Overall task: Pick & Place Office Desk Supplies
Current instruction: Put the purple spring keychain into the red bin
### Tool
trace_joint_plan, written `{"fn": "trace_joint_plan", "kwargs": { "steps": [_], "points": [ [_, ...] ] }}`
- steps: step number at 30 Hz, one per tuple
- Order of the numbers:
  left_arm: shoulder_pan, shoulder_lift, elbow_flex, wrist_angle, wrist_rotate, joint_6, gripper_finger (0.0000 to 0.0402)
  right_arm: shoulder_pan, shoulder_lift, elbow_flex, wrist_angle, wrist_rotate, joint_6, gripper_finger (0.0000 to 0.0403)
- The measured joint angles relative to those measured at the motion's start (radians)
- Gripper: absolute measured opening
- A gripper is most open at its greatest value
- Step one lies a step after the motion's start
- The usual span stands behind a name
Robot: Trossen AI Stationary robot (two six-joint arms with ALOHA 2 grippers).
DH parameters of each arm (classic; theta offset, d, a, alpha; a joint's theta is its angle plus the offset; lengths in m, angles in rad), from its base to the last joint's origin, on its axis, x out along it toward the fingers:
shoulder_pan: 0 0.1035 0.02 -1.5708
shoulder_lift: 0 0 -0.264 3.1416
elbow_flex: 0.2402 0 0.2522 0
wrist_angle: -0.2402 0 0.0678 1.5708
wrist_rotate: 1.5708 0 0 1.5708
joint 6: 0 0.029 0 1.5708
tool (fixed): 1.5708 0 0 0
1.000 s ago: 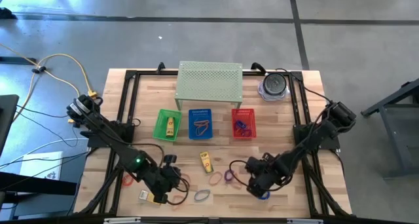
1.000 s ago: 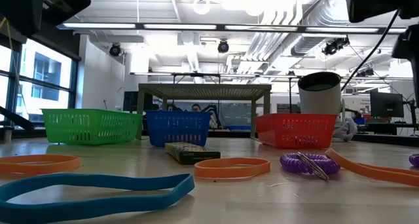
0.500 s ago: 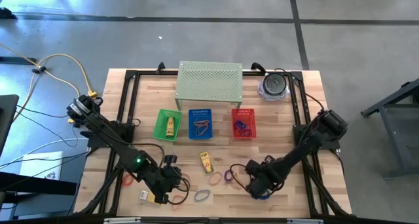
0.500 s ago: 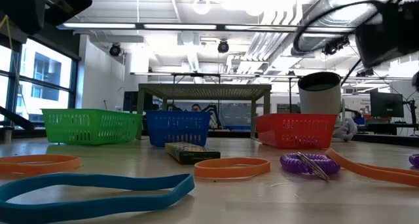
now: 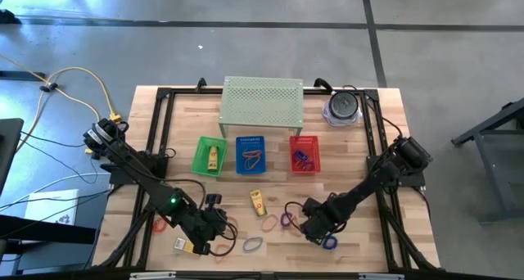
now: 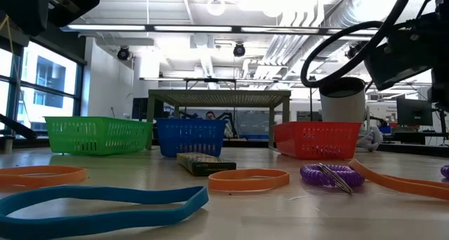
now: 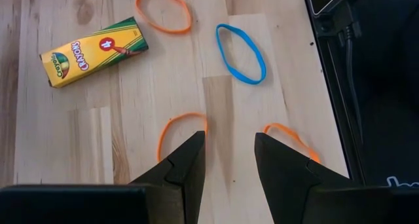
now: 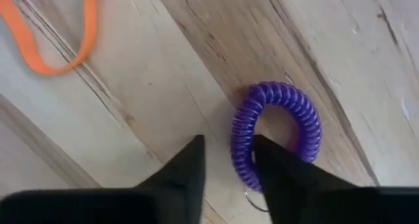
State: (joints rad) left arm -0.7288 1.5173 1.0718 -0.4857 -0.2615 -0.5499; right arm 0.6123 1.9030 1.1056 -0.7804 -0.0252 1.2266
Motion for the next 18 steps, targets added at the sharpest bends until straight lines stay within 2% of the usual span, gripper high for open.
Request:
{"fn": "trace_joint_plan", "kwargs": {
  "steps": [6,13,18],
  "points": [
    [0.000,0.000,0.000,-0.001,0.000,0.001,0.0128,-0.022,0.000,-0.001,-0.015,0.018,-0.066,0.0018],
    [0.000,0.000,0.000,0.002,-0.003,0.022,0.0128,-0.022,0.001,0.029,-0.092,0.061,-0.081,0.0009],
    [0.000,0.000,0.000,0.039,-0.077,0.099,0.0128,-0.019,-0.029,0.087,-0.180,0.231,-0.114,0.0007]
  ]
}}
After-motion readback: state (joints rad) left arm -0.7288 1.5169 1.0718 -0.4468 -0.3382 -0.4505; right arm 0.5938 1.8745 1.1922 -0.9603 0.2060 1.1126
